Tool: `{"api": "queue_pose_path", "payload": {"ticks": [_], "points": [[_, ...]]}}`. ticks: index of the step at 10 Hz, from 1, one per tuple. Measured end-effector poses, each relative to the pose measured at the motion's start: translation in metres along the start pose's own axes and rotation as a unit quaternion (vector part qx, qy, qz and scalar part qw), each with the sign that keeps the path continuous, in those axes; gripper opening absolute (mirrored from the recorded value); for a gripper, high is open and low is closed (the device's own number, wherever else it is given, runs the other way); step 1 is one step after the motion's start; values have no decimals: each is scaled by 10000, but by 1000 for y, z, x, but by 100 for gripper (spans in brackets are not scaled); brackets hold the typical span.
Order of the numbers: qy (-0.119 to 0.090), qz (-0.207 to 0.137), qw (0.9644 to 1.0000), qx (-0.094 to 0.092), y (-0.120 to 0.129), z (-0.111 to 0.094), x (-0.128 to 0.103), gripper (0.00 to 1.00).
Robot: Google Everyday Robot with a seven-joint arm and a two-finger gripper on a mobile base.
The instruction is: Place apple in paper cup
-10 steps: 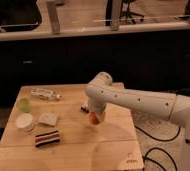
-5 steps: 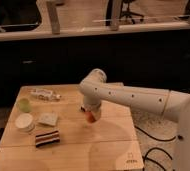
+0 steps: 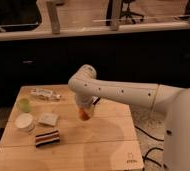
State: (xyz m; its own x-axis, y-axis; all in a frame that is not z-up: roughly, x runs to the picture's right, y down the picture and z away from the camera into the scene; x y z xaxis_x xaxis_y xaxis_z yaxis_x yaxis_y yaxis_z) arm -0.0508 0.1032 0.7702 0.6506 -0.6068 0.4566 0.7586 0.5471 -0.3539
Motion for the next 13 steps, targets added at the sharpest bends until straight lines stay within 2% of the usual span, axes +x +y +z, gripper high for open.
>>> {"api": "queue_pose_path", "payload": {"ticks": [3,7,8,10,13], "points": [[13,-294,9996,14,-28,-11,-21,3],[62,-502,9987,26,-41,-18,-28,3],[48,-581,9983,49,-48,-16,-35,6],[31,-708,9974,110,-62,-16,-49,15],[21,-765,9968,247,-67,-8,-49,44]]}}
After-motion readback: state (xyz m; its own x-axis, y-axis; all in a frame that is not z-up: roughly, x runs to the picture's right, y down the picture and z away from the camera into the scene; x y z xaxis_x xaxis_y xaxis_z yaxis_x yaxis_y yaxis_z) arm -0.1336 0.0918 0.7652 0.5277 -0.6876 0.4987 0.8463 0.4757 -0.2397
